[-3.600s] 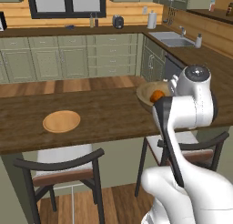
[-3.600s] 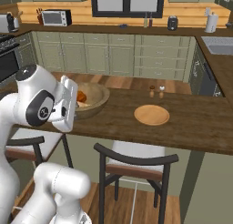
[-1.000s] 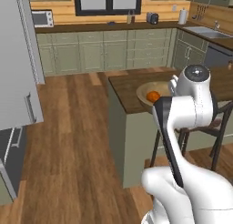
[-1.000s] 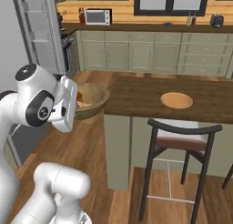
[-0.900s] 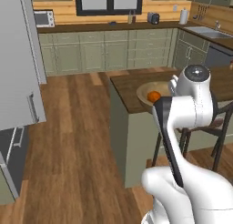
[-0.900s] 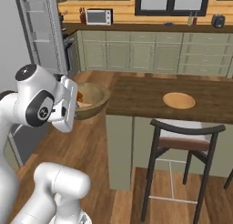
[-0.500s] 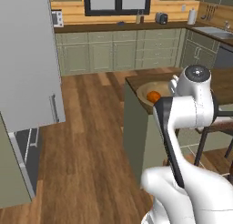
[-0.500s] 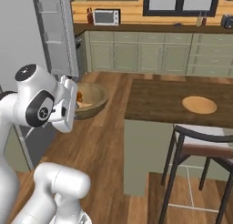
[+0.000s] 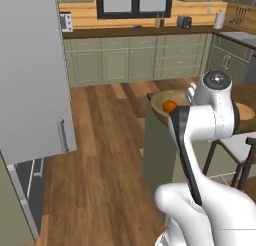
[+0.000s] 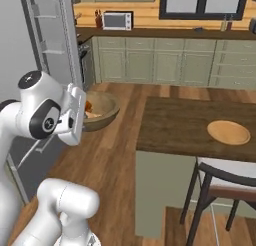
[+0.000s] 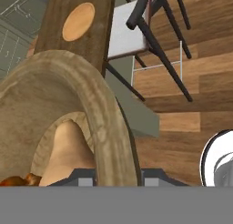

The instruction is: Pick the chicken drumstick and squash from their plates and place them in the bowl. Then put the bowl in the fridge.

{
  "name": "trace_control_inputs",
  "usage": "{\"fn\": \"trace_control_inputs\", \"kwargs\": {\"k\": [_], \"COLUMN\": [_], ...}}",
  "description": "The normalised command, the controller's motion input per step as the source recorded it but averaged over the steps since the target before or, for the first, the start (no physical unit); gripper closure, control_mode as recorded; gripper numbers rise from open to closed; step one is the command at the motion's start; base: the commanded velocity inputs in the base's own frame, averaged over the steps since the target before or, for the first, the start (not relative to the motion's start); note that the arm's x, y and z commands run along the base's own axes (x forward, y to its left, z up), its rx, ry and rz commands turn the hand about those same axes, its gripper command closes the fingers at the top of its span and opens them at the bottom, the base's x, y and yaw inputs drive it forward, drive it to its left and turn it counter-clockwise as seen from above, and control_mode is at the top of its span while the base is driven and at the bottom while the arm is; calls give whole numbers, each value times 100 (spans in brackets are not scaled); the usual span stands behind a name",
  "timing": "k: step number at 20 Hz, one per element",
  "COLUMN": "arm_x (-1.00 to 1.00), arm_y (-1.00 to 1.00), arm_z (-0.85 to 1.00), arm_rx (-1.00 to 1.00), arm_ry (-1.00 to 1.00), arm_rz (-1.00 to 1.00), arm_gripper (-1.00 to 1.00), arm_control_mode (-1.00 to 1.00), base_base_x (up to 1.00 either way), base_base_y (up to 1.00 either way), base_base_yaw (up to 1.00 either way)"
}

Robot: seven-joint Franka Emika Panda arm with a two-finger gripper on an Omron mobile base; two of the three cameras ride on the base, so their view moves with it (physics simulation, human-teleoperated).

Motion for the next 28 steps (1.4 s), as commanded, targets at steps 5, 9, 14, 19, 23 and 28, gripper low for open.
{"fn": "trace_control_inputs", "kwargs": {"k": [5, 9, 14, 19, 23, 28], "arm_x": [0, 0, 0, 0, 0, 0], "arm_y": [0, 0, 0, 0, 0, 0], "arm_z": [0, 0, 0, 0, 0, 0], "arm_rx": [0, 0, 0, 0, 0, 0], "arm_ry": [0, 0, 0, 0, 0, 0], "arm_rz": [0, 0, 0, 0, 0, 0], "arm_gripper": [100, 100, 100, 100, 100, 100], "arm_control_mode": [100, 100, 100, 100, 100, 100], "base_base_x": [50, 87, 89, 81, 74, 74], "base_base_y": [40, 7, 0, 0, 0, 4], "base_base_yaw": [12, 10, 1, 0, 0, 0]}}
